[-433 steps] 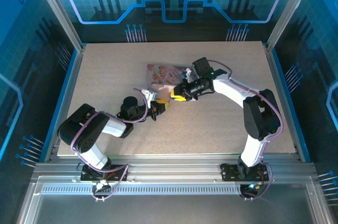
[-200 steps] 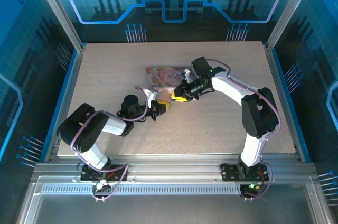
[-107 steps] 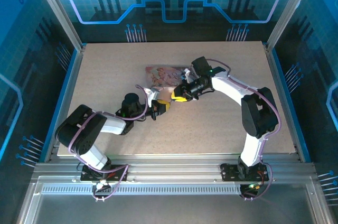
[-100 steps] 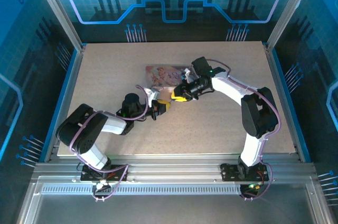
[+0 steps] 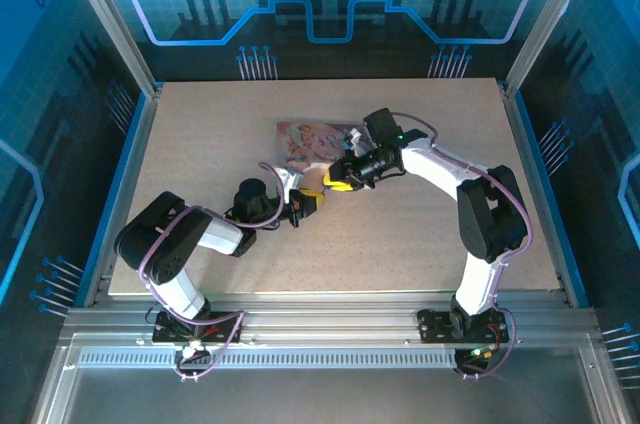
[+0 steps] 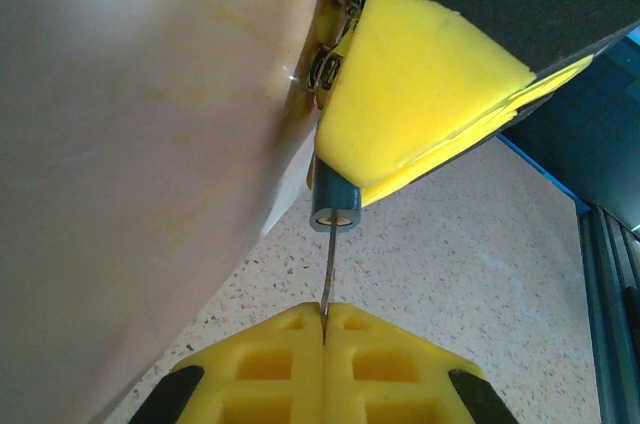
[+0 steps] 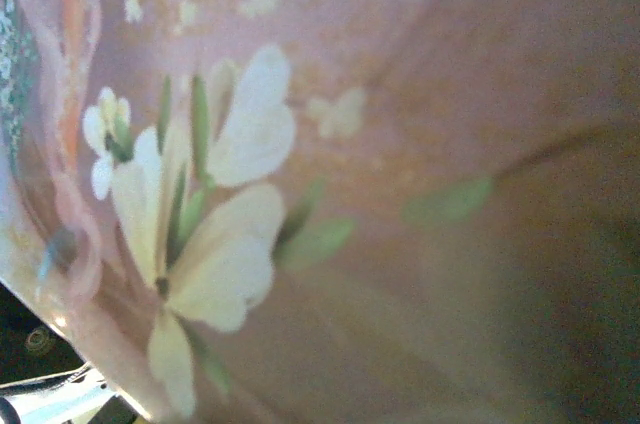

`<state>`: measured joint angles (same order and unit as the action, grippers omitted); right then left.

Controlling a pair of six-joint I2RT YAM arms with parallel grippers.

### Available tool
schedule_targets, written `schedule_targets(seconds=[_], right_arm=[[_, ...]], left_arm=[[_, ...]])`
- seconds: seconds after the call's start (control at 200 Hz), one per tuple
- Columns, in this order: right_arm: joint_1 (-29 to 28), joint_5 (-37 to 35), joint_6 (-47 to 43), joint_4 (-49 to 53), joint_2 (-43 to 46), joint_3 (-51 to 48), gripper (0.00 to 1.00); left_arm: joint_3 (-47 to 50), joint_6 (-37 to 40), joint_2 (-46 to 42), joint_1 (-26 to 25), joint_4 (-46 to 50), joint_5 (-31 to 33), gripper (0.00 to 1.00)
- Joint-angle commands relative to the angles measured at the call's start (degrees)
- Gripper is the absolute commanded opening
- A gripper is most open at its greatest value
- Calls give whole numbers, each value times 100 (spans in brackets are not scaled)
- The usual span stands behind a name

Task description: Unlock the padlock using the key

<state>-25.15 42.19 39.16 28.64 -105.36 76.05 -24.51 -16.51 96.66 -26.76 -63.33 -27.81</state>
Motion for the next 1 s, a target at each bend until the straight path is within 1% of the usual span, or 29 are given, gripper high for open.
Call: schedule_targets(seconds=[0.0,0.17,0.34,0.515,0.75,0.995], right_arm=[[44,474,53,383,-8,-82,2],[5,430,-134,576,-71,-60,2],[-21,302,-160,598,-114,-86,2],[-104,69,-381,929,-179,74,2],[-156,-132,-411,1003,-166,54,2],[-209,155,-197,632,-138,-55,1]], left_arm=[[34,104,-173,-120,-410,-138,0],[-11,32,-207,-48,-380,-157,0],[-141,-137,-209,-20,-393,-323,0],[-235,-270,-233,-4,-332,-338,0],[-367,-493,-255,39,-186,-328,0],[-423,-739,87,34,-508,-250,0]])
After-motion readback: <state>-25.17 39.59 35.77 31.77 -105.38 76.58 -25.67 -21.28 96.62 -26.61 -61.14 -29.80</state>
